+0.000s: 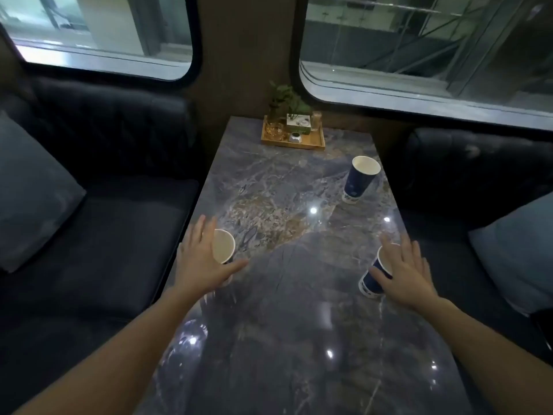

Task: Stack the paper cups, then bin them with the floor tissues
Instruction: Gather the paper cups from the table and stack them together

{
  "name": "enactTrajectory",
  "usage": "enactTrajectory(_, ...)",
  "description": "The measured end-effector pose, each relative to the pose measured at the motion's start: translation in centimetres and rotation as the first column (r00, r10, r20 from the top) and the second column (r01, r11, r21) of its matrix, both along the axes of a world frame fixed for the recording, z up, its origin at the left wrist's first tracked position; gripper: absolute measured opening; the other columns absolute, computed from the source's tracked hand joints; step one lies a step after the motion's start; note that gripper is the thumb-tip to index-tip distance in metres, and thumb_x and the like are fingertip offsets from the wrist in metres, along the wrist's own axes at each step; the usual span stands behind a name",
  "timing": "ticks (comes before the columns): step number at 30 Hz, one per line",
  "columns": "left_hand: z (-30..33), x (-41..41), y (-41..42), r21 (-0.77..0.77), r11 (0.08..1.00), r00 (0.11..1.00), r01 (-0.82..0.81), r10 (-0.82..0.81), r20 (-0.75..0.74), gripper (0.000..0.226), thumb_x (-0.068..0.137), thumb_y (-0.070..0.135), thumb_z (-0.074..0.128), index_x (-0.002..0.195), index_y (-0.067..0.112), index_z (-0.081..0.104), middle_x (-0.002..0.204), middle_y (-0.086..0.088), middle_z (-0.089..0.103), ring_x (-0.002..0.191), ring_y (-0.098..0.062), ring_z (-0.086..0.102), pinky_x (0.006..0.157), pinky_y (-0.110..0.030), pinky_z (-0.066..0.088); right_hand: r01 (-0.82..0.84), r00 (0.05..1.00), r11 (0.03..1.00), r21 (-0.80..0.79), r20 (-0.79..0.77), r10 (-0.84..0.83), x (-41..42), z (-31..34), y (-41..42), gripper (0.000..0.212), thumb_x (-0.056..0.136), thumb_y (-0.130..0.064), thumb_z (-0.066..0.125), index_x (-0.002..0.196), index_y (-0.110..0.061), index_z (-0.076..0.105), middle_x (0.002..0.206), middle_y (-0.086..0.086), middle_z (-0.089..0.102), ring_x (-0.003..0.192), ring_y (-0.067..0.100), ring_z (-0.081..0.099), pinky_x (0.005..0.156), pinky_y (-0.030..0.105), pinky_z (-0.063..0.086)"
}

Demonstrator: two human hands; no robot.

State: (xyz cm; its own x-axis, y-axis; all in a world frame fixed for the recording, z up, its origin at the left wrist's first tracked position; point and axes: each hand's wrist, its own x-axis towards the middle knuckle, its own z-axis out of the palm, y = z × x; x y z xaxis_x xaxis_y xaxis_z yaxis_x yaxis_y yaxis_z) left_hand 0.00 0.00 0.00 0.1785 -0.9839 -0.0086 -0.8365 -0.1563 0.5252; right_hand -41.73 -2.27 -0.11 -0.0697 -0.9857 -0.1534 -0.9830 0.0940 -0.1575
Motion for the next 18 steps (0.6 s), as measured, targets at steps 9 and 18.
enactTrajectory(9, -1.3, -0.5, -0.7, -0.002, 1.000, 0.993, 0.015, -0.015, 0.113, 0.077, 0.080, 0.050, 0.070, 0.144, 0.026, 0.035, 0.149, 0.000, 0.035, 0.123, -0.037, 0.036, 0.086, -0.049, 0.049, 0.028, 0.999, 0.999, 0.023, -0.018, -0.028, 1.3, 0.2, 0.0, 0.063, 0.099, -0.043, 0.033, 0.153, -0.035, 0.001, 0.163, 0.011, -0.001, 0.147, 0.041, -0.003, 0.118, 0.056, 0.017)
enactTrajectory(18, -1.6, -1.0, 0.0, -0.021, 0.997, 0.997, 0.069, -0.068, 0.049, 0.081, 0.078, 0.048, 0.072, 0.148, 0.028, 0.035, 0.149, -0.003, 0.036, 0.122, -0.035, 0.042, 0.095, -0.047, 0.044, 0.061, 0.998, 0.998, 0.036, -0.026, -0.060, 2.6, 1.1, 0.8, 0.059, 0.101, -0.039, 0.033, 0.152, -0.031, 0.005, 0.162, 0.015, 0.001, 0.146, 0.042, 0.000, 0.115, 0.059, 0.016)
